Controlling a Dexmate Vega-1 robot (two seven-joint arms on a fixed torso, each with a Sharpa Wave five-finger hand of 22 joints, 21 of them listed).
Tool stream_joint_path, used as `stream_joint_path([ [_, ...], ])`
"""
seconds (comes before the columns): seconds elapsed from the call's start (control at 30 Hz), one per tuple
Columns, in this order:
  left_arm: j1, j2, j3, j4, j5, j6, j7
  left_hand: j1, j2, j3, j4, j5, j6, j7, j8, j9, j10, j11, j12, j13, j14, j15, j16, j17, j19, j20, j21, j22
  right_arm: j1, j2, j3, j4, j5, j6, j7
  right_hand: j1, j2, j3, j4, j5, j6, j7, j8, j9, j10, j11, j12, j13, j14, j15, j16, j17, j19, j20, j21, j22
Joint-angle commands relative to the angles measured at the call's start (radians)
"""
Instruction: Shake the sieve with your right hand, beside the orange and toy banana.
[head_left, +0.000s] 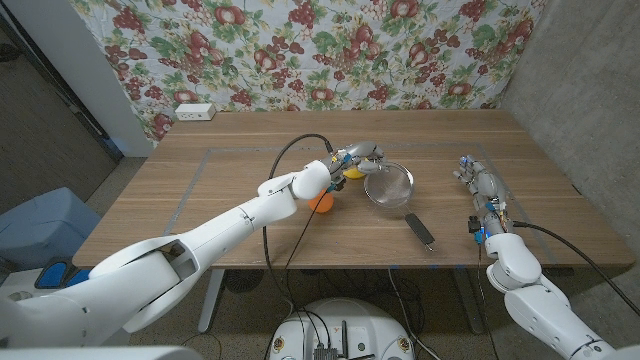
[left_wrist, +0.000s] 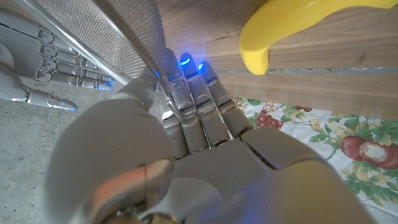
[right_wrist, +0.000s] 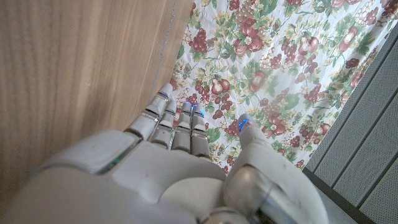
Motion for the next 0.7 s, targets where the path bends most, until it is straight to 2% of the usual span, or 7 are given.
stream_joint_path([
  [0.03,-0.017,0.005,-0.008,0.000,0.022,0.011,0.024,0.073,0.061,-0.006,-0.002,0.004,0.009,0.002,0.010,0.027,0.144,-0.138,0.008,0.013,0.010,-0.127,0.008,0.007,-0.004,-0.051,0.010,0.003,-0.025,-0.029,0.014,-0.061,-0.025,-0.069,-0.036,0.002,0.000,0.002,-0.008,0.002,0.005,0.003,0.001,0.004,0.010,-0.002,-0.004,0.006,0.014,0.000,0.007,0.000,0.008,0.009,-0.002,0.004],
  [0.2,-0.019,0.005,-0.013,0.006,0.022,0.003,0.038,0.076,0.061,-0.008,-0.001,0.004,0.007,0.002,0.013,0.032,0.143,-0.138,0.010,0.021,0.009,-0.127,0.008,0.010,-0.007,-0.052,0.013,0.004,-0.032,-0.047,0.021,-0.088,-0.033,-0.106,-0.043,0.000,0.001,0.001,-0.008,0.003,0.006,-0.001,0.001,0.004,0.015,-0.003,-0.002,0.006,0.035,0.002,0.015,0.002,0.015,0.018,-0.002,0.005],
  [0.47,-0.024,0.003,-0.020,0.020,0.022,-0.012,0.060,0.080,0.062,-0.012,0.000,0.004,0.006,0.001,0.018,0.038,0.142,-0.139,0.013,0.031,0.007,-0.127,0.008,0.013,-0.009,-0.052,0.019,0.006,-0.046,-0.078,0.033,-0.147,-0.039,-0.190,-0.062,-0.006,0.003,-0.001,-0.006,0.003,0.025,0.002,0.008,0.005,0.043,0.013,0.008,0.007,0.080,0.003,0.037,0.009,0.029,0.028,-0.001,0.008],
  [0.7,-0.029,-0.003,-0.026,0.037,0.024,-0.032,0.086,0.083,0.063,-0.015,0.001,0.004,0.003,0.001,0.022,0.044,0.140,-0.139,0.015,0.041,0.005,-0.127,0.008,0.017,-0.011,-0.051,0.023,0.007,-0.060,-0.106,0.046,-0.205,-0.033,-0.274,-0.075,-0.007,0.003,-0.001,-0.007,0.003,0.033,0.000,0.010,0.005,0.049,0.007,0.009,0.008,0.093,0.001,0.044,0.013,0.031,0.031,-0.002,0.009],
])
